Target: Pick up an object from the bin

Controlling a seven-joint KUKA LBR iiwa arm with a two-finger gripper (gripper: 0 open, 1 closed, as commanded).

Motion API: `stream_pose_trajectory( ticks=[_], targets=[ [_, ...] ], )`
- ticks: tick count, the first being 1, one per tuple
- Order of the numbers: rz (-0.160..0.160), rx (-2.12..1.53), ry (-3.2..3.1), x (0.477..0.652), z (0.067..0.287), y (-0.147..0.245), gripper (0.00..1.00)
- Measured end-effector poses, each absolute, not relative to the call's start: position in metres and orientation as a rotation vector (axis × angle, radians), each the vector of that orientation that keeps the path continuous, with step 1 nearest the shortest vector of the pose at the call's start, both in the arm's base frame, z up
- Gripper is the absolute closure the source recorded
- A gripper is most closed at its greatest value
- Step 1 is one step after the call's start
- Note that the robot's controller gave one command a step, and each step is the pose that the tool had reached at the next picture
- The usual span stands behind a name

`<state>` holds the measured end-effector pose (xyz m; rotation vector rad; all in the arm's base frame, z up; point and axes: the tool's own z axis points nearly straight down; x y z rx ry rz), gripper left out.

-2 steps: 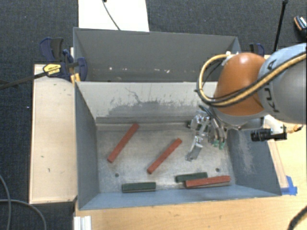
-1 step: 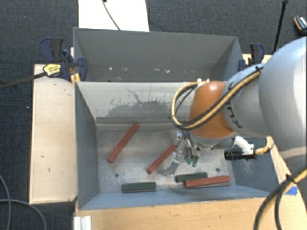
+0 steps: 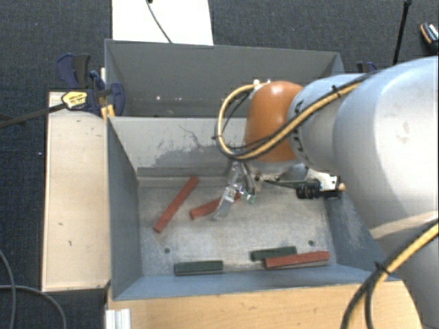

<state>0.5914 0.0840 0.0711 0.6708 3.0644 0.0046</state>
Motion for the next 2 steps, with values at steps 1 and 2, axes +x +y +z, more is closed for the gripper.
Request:
stream_pose_trajectory(
  ticks=[1,2],
  targets=[
    [0.000,0.669,3.069,0.590,0.071,0.082,1.00],
    [0.006,0.639,3.067,0.559,0.232,0.082,1.00]
  ],
)
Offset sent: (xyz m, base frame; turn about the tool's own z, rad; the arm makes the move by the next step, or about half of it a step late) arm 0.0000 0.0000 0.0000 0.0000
